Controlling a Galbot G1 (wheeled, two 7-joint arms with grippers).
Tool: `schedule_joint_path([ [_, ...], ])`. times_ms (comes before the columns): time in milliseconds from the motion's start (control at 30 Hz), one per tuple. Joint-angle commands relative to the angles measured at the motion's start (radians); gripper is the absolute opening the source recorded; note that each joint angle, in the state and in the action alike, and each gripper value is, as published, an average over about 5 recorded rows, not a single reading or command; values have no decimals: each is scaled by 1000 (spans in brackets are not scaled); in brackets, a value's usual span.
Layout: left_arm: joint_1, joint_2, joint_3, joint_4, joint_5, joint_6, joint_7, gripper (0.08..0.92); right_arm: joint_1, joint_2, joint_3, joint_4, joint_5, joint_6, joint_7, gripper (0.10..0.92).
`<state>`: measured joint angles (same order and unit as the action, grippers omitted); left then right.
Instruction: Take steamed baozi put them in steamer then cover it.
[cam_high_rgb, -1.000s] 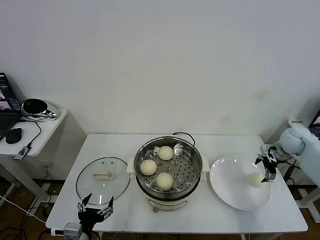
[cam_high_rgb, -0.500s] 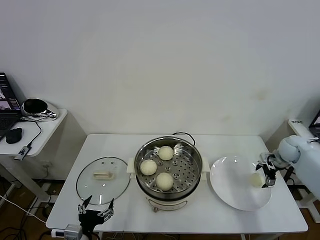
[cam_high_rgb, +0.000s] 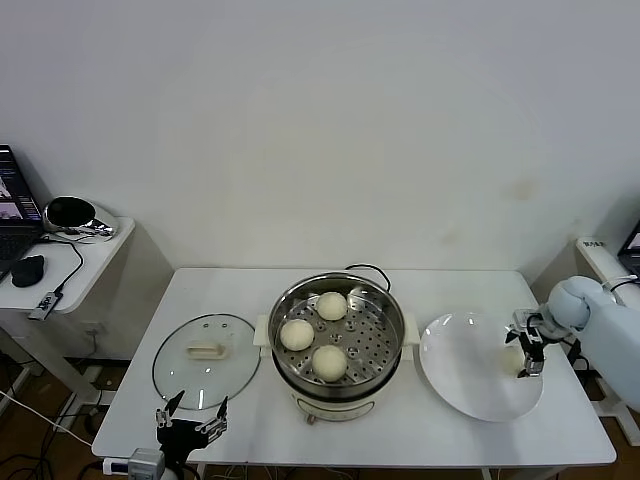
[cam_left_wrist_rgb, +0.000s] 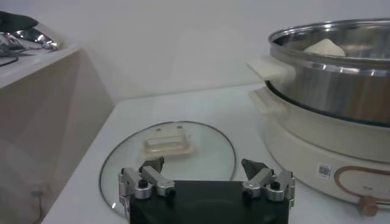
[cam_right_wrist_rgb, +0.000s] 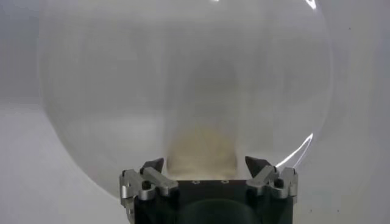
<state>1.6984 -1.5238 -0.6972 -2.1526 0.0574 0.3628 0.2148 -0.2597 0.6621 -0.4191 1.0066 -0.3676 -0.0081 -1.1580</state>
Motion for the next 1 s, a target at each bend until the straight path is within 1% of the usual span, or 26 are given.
schedule_joint_path([
  [33, 0, 0, 1, 1, -1, 0, -1, 823, -6, 4, 6, -5, -2, 3, 7, 798],
  [133, -1, 0, 1, 2, -1, 0, -2, 823, -6, -2, 7, 0, 1, 0, 7, 740],
  [300, -3, 3, 1, 7, -2, 0, -3, 823, -6, -19, 7, 23, 4, -12, -1, 672],
  [400, -4, 4, 3, 7, -2, -1, -3, 823, -3, -31, 5, 41, 12, -24, -5, 644],
  [500, -5, 6, 7, 8, 0, -1, -4, 823, 11, -45, -4, 61, 42, -41, -8, 634],
  [667, -14, 5, 14, 15, 20, -6, -9, 823, 101, -109, -85, 160, 155, -103, -33, 628],
  [767, -19, 6, 15, 13, 22, -8, -11, 823, 213, -148, -185, 237, 246, -131, -58, 628],
  [900, -28, 12, 14, 8, 20, -9, -13, 823, 458, -175, -373, 353, 367, -180, -76, 628],
  [1000, -41, 18, 11, 9, 15, -9, -16, 823, 687, -162, -576, 435, 504, -236, -74, 628],
])
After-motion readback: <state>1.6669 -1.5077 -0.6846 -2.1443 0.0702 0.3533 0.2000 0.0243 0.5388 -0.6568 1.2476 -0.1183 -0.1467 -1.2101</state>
